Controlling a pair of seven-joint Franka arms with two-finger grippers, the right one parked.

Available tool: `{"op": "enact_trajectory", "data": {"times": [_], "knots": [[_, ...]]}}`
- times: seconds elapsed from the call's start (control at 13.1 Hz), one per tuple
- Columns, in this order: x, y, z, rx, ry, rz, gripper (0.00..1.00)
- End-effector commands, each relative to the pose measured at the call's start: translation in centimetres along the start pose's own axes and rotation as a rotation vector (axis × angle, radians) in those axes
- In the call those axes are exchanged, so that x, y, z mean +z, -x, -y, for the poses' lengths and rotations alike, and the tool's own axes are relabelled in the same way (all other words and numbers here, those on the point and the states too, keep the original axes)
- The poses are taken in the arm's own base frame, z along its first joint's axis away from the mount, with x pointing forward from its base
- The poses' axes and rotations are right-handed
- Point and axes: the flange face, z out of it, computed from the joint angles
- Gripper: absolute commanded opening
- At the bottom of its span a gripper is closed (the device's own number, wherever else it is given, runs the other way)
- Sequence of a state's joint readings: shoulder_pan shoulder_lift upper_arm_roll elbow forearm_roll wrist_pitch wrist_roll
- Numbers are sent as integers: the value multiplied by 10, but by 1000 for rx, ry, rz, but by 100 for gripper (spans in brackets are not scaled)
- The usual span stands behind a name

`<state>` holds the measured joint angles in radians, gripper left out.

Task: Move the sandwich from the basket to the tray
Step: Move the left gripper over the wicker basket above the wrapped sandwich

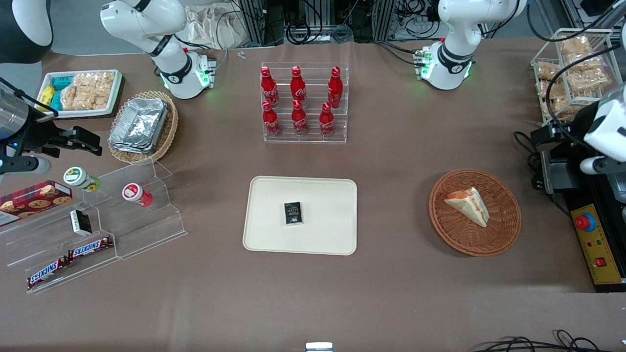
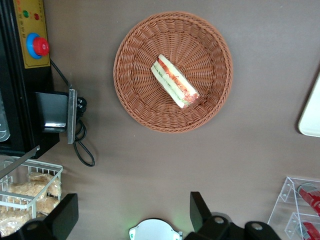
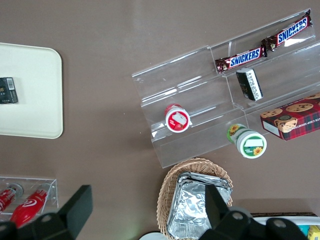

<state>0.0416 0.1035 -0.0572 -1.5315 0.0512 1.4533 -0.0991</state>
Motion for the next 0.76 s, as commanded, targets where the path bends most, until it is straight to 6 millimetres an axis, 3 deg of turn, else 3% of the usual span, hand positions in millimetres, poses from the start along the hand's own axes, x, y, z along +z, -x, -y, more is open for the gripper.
{"op": "enact_trajectory", "data": {"times": [0.0,0.23,0.46,0.69], "knots": [[41,-8,-1,5,-15,-5,100],[98,-1,-6,-4,-8,-45,100],[131,-10,-9,-48,7,-34,100],[178,-17,-15,-143,17,-50,100]]}}
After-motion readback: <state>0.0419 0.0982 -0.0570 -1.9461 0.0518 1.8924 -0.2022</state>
